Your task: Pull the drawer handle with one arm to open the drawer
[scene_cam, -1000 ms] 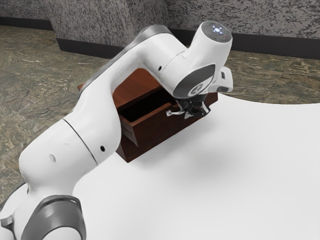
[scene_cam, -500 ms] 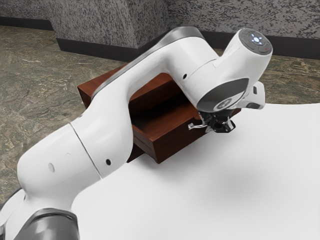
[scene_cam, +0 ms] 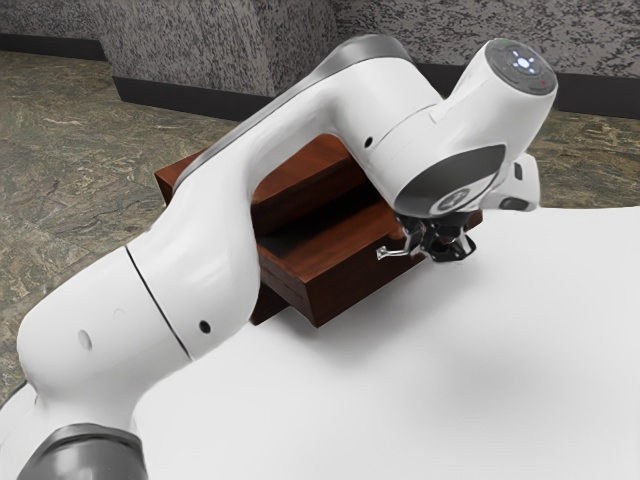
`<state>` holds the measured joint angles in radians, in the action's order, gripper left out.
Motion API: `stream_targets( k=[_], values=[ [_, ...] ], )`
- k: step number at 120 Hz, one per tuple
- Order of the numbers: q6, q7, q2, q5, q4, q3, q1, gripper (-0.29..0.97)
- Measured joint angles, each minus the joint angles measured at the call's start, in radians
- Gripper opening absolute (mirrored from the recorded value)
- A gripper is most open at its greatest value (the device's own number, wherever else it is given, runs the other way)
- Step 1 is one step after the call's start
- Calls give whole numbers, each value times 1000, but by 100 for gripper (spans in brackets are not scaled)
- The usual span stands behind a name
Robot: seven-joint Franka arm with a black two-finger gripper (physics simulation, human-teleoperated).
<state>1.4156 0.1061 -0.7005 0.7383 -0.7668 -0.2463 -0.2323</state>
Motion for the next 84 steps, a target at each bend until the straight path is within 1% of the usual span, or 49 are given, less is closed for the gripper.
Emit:
stream_targets(
  k=[3, 12, 24, 52, 58, 62, 65, 68, 72, 79, 84],
  values=[
    [-2, -1, 2, -6, -2, 3, 4, -8],
    [-6, -2, 0, -22, -4, 6, 11, 6],
    [-9, -3, -5, -39, -5, 6, 15, 16],
    [-13, -6, 21, -52, -5, 5, 14, 21],
    [-14, -8, 57, -54, -6, 6, 15, 22],
    [-17, -10, 106, -63, -14, 8, 17, 22],
    [-18, -12, 156, -73, -48, 8, 19, 23],
    [-20, -15, 226, -95, -104, 7, 31, 23],
    [-21, -26, 320, -145, -176, 5, 64, 26],
    [-23, -81, 481, -276, -293, 0, 172, 36],
    [-25, -138, 553, -371, -344, -1, 243, 42]
  ],
)
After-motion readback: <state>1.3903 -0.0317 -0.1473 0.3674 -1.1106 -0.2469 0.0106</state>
